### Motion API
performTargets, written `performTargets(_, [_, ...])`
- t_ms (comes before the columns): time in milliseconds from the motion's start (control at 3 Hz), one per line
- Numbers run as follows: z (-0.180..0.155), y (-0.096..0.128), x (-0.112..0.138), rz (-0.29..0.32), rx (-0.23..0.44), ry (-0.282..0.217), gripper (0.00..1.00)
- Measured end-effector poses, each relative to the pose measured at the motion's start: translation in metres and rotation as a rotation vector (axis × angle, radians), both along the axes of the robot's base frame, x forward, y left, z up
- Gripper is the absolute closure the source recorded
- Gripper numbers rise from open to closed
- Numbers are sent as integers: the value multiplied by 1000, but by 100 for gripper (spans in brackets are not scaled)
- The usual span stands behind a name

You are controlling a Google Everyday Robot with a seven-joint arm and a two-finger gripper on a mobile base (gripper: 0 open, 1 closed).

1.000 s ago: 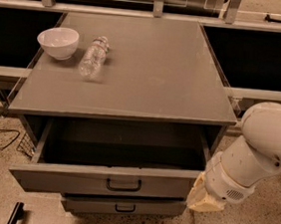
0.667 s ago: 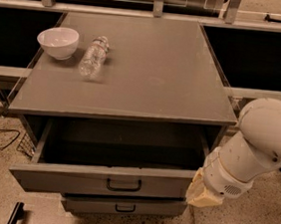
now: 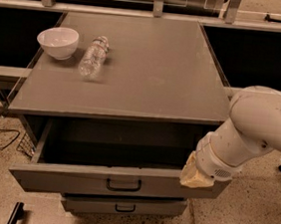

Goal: Open top drawer

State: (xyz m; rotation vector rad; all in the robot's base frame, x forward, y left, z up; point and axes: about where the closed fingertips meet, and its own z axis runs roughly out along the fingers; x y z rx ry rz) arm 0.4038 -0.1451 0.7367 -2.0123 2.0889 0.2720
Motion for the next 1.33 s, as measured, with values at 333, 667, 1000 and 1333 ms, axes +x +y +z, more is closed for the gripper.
performTargets(333, [2,8,17,-1,7,-56,100])
performTargets(667, [-1,16,31,-7,32,-109,100])
performTargets(1000, [-6,22,40,-15,53,-154,100])
performTargets(1333, [-10,33,50,-4,80,-224,100])
